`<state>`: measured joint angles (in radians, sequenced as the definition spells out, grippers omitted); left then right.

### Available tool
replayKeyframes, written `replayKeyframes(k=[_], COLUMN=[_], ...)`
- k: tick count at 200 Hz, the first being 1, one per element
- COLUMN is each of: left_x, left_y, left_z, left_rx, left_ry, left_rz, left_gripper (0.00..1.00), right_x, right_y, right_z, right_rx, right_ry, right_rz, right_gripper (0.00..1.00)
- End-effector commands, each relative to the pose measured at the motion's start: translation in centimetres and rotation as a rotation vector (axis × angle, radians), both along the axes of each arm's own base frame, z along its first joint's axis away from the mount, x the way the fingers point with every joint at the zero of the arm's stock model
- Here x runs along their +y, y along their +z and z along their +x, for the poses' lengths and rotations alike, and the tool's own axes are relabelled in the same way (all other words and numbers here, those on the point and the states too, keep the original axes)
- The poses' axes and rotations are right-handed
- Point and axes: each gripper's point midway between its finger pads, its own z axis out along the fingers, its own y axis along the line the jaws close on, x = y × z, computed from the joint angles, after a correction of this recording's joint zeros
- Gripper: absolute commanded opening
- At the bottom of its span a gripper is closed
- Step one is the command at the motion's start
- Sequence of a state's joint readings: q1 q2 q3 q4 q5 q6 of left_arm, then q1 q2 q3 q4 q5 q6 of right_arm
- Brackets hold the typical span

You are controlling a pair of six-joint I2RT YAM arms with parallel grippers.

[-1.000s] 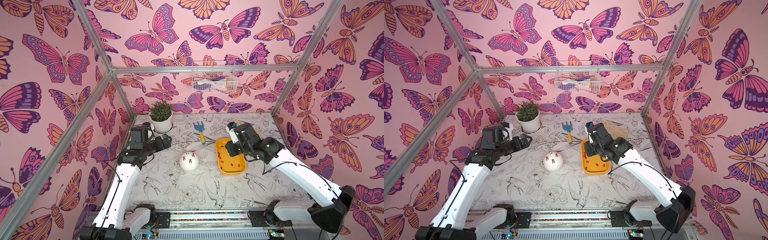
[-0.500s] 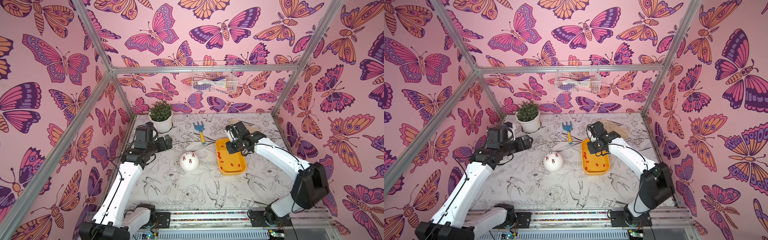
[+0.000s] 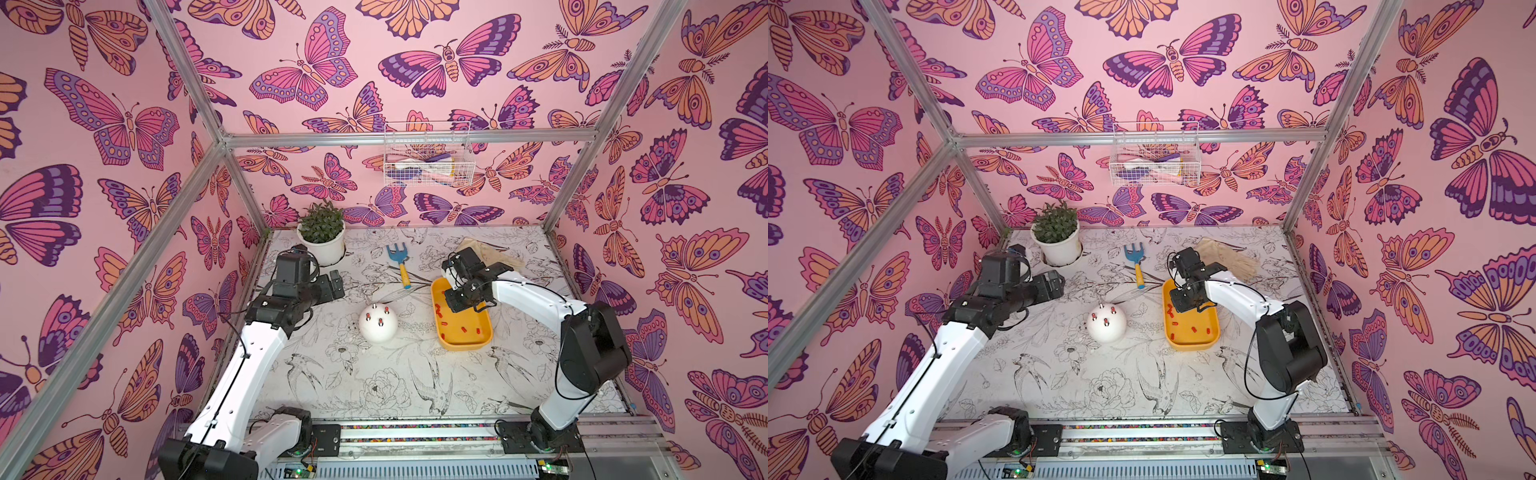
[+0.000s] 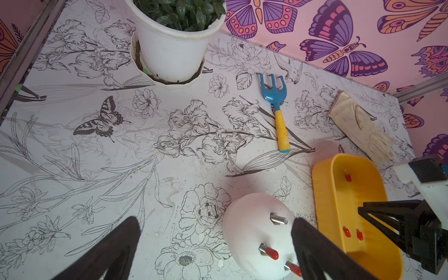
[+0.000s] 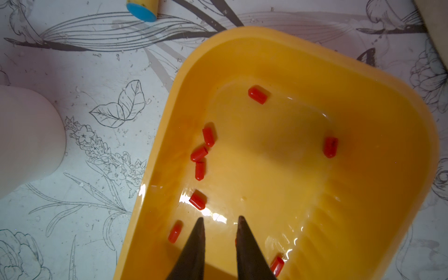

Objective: Cover the protruding screws with screw protection sleeves
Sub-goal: Adjust the screw protection sleeve in the storage box.

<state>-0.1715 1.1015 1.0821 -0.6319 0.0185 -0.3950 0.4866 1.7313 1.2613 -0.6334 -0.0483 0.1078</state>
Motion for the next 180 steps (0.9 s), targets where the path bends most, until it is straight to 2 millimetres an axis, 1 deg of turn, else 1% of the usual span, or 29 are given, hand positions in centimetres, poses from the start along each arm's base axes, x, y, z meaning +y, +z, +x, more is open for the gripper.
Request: replayKeyframes(k=[1,63,96,144,180], left_x=[0.5,0.7,0.8,0.9,0.9], left_y=[-0.7,-0.7,-0.7,-0.8,-0.6], left_z=[-0.6,-0.2,-0.4,-0.2,-0.1], left_rx=[0.034,0.044,0.045,0.049,0.047], left_ry=[0.018,0.038,0.046,0.052,0.053], left_rz=[0.03,0.035,0.032,0.034,0.04], left_gripper=[1.0,1.0,1.0,1.0,1.0], right_x=[0.2,0.5,0.5,1.2,1.5], right_y=[-1.4,-3.1,-4.6,-5.9,-6.2], right_z=[-0.2,-1.1,-1.5,-1.2,-0.9], right_rx=[0.036,0.069,0.088,0.095,0.103], right_ry=[-0.017,-0.04,-0.047,-0.048,-0.041], right_rz=[0.018,0.058,0.066,0.093,0.098], right_gripper=[0.24,0.24,0.23,0.23,0.23])
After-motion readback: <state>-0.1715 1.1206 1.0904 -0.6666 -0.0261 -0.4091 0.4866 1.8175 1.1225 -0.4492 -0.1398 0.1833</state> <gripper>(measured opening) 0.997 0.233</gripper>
